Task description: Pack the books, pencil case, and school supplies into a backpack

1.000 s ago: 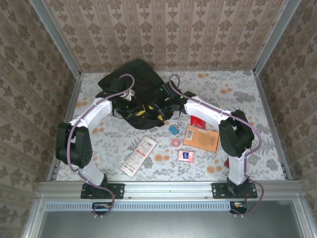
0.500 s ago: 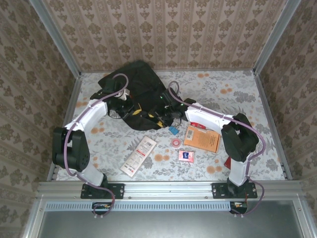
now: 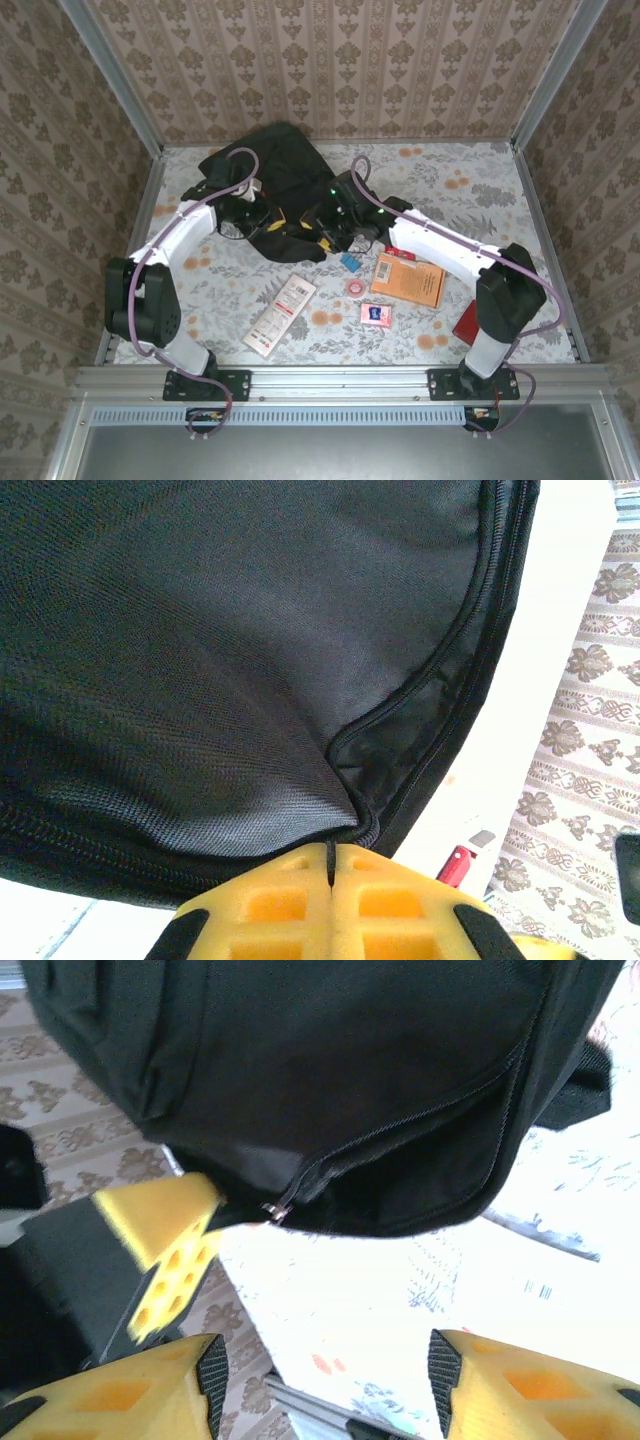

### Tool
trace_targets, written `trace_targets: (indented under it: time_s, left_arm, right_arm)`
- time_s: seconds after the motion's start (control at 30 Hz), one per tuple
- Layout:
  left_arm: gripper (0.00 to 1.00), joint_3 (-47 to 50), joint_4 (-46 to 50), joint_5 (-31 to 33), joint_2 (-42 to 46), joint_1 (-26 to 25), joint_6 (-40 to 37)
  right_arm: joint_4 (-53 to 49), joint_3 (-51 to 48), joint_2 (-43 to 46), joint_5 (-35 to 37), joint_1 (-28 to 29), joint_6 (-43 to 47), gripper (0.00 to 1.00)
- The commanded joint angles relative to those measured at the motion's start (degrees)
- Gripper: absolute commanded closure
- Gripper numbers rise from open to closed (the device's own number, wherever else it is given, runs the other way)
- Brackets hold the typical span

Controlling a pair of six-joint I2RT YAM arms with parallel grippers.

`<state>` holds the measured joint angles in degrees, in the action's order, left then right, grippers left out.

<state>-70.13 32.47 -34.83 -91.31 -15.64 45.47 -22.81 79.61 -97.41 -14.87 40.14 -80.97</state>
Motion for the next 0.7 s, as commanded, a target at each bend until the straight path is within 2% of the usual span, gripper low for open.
trace_targets:
  time_s: [0.0,0.03,0.2,0.23,0.4,0.57,0.67]
  left_arm:
    - [1.0,-1.0,-1.4,-1.4,2.0,0.4,-0.1]
    - [1.0,-1.1,-1.4,-1.4,2.1,0.3,0.0]
    - [1.0,-0.8,-1.7,-1.0,3.2,-0.3,0.6]
    - [1.0,-0.6,-1.7,-1.0,3.4,-0.4,0.7]
    - [1.0,0.9,-2.1,-0.9,4.4,-1.0,1.2]
    - [1.0,1.7,-1.8,-0.8,4.4,-0.9,0.8]
    - [1.0,1.2,-1.1,-0.6,3.5,-0.8,0.0]
  right_arm:
    - [-0.4,-2.0,1.1,0.7,1.6,-3.5,0.39]
    - [0.1,-2.4,0.5,0.2,1.9,-4.5,0.37]
    - [9.2,-6.1,-1.8,1.7,3.3,-11.7,0.17]
    - [10.5,-6.5,-2.5,2.7,3.1,-12.2,0.16]
    - [14.8,-3.0,-8.2,3.8,1.3,-13.3,0.19]
    - [22.1,-2.4,-11.2,5.5,0.3,-13.7,0.29]
    - [23.1,-1.6,-12.3,5.5,-0.4,-13.2,0.35]
